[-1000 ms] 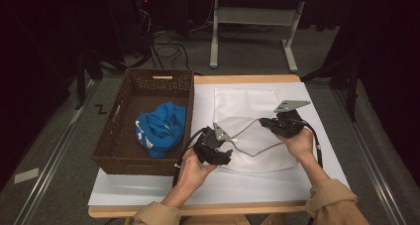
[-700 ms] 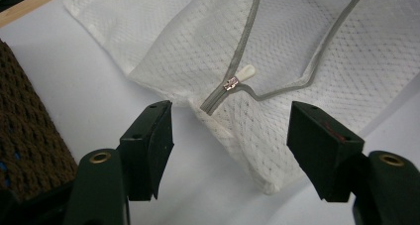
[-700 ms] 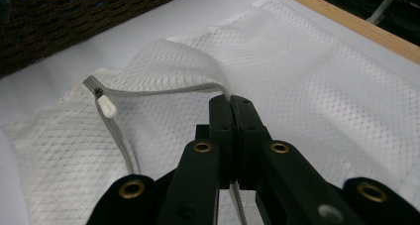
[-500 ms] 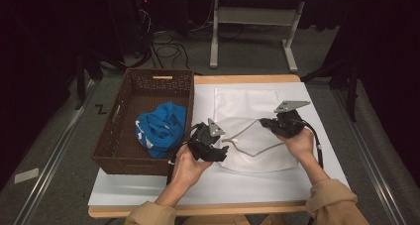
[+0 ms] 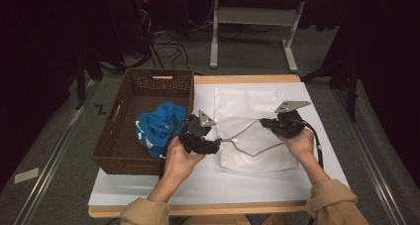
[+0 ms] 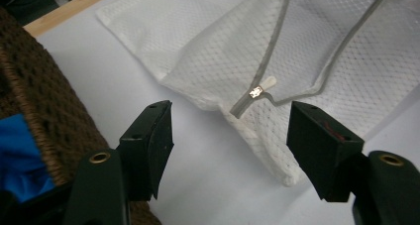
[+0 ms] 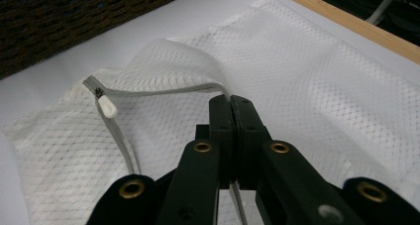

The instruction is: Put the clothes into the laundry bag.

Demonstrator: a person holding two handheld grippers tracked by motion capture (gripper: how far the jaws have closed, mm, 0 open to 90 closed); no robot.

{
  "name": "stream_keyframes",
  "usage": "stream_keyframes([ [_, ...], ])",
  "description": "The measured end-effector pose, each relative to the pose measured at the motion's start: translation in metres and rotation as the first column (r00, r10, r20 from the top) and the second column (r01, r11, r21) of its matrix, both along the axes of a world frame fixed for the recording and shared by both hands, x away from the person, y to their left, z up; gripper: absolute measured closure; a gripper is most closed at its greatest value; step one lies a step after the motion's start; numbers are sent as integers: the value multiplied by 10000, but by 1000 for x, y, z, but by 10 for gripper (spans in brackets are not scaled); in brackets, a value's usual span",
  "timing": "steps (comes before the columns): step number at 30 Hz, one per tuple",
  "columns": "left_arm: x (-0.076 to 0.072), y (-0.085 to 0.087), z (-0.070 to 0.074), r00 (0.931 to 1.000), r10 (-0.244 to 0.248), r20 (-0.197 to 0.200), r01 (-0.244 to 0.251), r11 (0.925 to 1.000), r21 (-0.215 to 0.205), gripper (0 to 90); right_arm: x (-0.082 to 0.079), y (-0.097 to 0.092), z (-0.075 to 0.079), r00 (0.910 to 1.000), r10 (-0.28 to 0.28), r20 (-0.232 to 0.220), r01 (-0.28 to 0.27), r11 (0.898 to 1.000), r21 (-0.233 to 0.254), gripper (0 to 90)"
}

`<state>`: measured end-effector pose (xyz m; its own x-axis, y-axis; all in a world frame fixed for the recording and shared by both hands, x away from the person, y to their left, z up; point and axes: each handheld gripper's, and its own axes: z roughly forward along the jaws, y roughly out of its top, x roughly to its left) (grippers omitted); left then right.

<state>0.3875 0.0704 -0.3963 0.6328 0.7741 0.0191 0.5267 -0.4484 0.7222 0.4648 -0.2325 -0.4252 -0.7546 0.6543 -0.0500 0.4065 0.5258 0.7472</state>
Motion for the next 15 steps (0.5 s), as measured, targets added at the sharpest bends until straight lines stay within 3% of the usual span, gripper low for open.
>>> stream_keyframes([
  [15, 11, 33, 16, 9966, 811, -153, -807, 9964, 238, 320, 1, 0, -3, 10000, -54, -24, 54, 10000, 24, 894],
])
